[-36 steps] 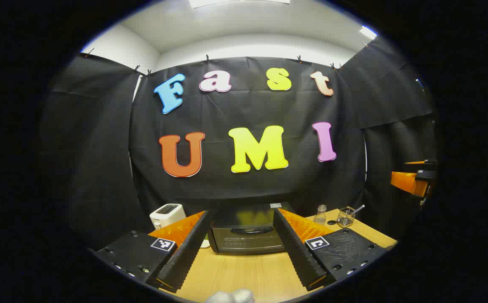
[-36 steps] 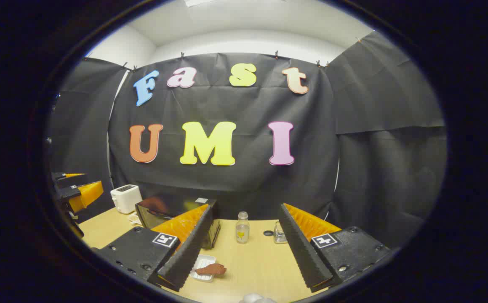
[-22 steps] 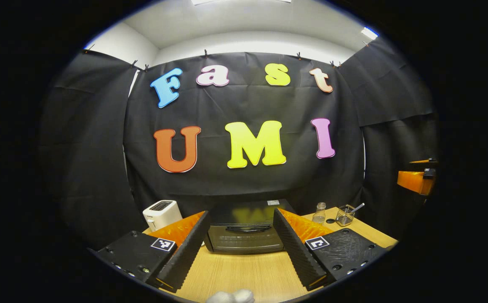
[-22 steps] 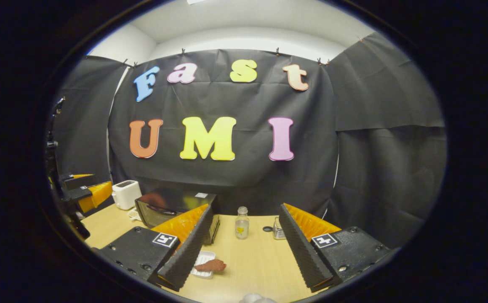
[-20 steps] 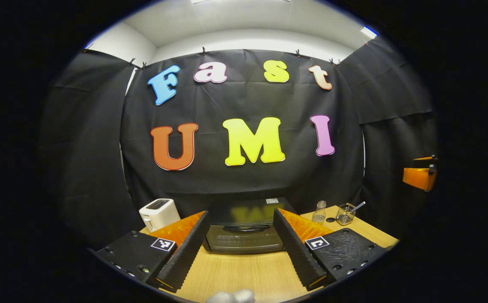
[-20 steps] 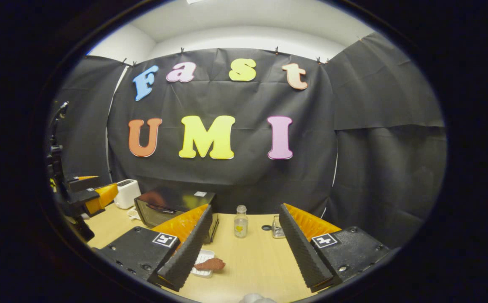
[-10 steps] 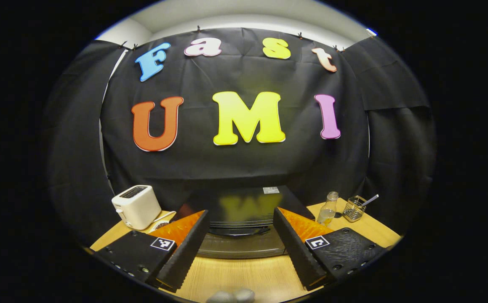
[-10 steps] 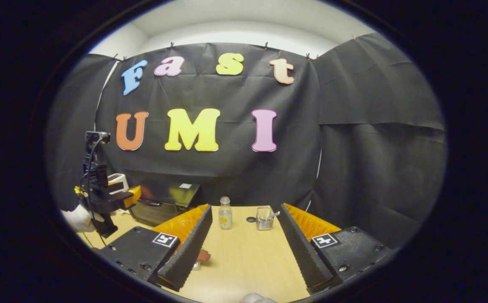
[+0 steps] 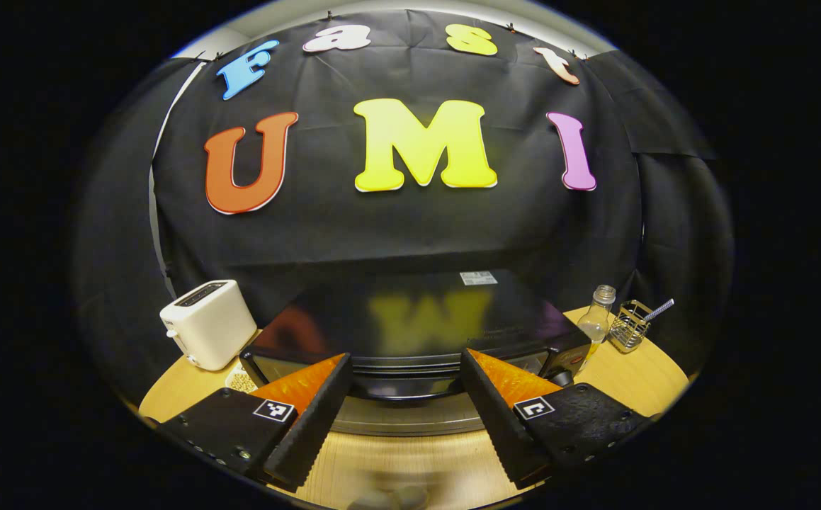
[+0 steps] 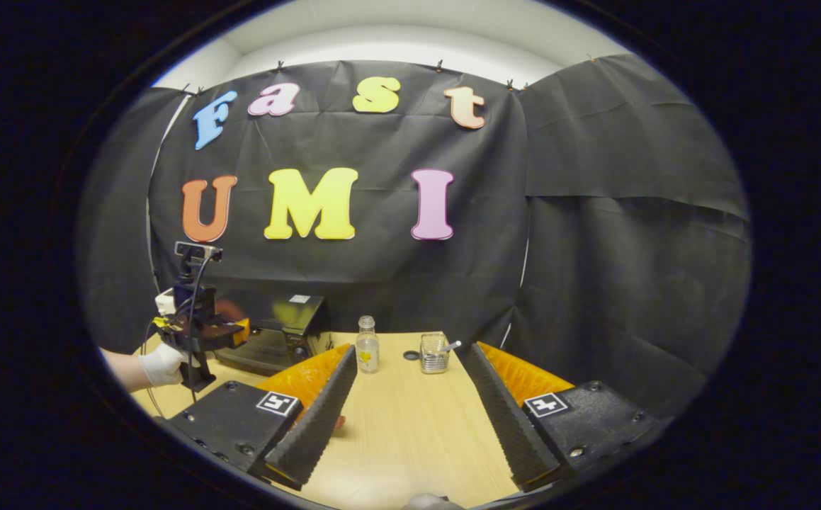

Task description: Open the electric oven with the left hand, put the food in, and close the electric oven.

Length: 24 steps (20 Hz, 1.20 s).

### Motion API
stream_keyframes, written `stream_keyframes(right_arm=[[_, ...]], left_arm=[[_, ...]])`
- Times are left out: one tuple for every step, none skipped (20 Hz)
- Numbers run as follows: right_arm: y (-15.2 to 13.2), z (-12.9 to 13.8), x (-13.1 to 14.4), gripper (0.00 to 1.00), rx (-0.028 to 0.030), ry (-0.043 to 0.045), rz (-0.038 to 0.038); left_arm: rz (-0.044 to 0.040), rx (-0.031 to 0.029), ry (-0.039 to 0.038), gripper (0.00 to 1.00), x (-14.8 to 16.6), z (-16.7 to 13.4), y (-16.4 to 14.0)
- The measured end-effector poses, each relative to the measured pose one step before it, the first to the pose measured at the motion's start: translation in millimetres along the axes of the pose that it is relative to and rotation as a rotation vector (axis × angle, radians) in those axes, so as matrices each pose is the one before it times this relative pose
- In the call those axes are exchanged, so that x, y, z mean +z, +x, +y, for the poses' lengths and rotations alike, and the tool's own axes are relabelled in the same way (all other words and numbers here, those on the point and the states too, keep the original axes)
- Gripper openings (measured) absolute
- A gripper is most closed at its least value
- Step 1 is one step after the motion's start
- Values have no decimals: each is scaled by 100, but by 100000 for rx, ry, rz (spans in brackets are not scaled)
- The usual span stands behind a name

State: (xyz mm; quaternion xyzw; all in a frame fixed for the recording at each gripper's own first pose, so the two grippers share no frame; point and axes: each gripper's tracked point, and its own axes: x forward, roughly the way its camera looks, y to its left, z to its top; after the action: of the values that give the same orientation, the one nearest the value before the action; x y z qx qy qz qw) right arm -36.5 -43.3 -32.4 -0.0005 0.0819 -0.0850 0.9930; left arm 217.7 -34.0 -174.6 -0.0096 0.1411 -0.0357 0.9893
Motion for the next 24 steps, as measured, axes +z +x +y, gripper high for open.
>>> stream_keyframes(right_arm=[[-59, 113, -180, 100, 388, 620, 191], [12, -35, -87, 100, -206, 503, 173], [-25, -63, -291, 100, 52, 515, 402], [-58, 137, -33, 100, 280, 482, 252], [-17, 120, -68, 100, 309, 143, 19], [-116, 111, 29, 100, 328, -297, -21], [-38, 19, -134, 100, 275, -334, -67], [-24, 110, -81, 100, 447, -132, 268], [-4, 184, -128, 100, 718, 135, 269], [51, 201, -72, 100, 675, 193, 200], [51, 184, -181, 100, 727, 115, 279], [-20, 220, -111, 100, 705, 105, 210], [55, 256, -168, 100, 860, -17, 164], [-49, 164, -120, 100, 568, -264, 240], [95, 103, -213, 100, 529, -270, 271], [-10, 160, -98, 100, 509, -18, 293], [0, 277, -238, 100, 607, 97, 469], [101, 170, -127, 100, 593, 97, 292], [-35, 206, -164, 100, 468, -26, 245], [72, 114, -113, 100, 332, -72, 261], [-12, 188, -247, 100, 384, -141, 359], [-14, 179, -92, 100, 345, -174, 239], [82, 89, -139, 100, 240, -64, 324], [-98, 134, -80, 100, 275, 128, 150]], left_arm=[[-364, -164, 619, 96, 282, 20, 298], [505, 275, -223, 96, -99, 9, -177], [-710, 28, -38, 97, 191, -5, -45], [783, 74, -287, 97, -435, 55, -21], [-267, 36, -431, 97, -2, -14, -275], [342, -43, 434, 97, -39, -11, -291], [-577, -160, 685, 97, -85, -78, -276], [122, -173, 297, 97, -264, 51, -281], [-305, -425, 66, 97, -105, -19, -371], [108, -499, -146, 97, -293, -23, -465], [-262, -510, 16, 97, -188, -84, -466], [204, -549, 231, 97, -288, -7, -522], [-205, -510, 288, 97, -283, -69, -474], [391, -448, 83, 97, -435, -26, -393], [101, -311, 18, 97, -338, -72, -469], [497, -91, -26, 97, -480, 9, -423], [1593, -553, -265, 97, -741, -93, -520], [-1027, -107, -215, 97, -416, 31, -252], [517, -267, 543, 98, -428, -118, -240], [461, -203, -43, 97, -467, -69, -737], [312, -156, -28, 97, -481, -82, -399], [1049, -153, -203, 97, -729, -87, -468], [563, -24, -311, 97, -612, -89, -402], [1497, -33, 68, 96, -859, -48, -342]])
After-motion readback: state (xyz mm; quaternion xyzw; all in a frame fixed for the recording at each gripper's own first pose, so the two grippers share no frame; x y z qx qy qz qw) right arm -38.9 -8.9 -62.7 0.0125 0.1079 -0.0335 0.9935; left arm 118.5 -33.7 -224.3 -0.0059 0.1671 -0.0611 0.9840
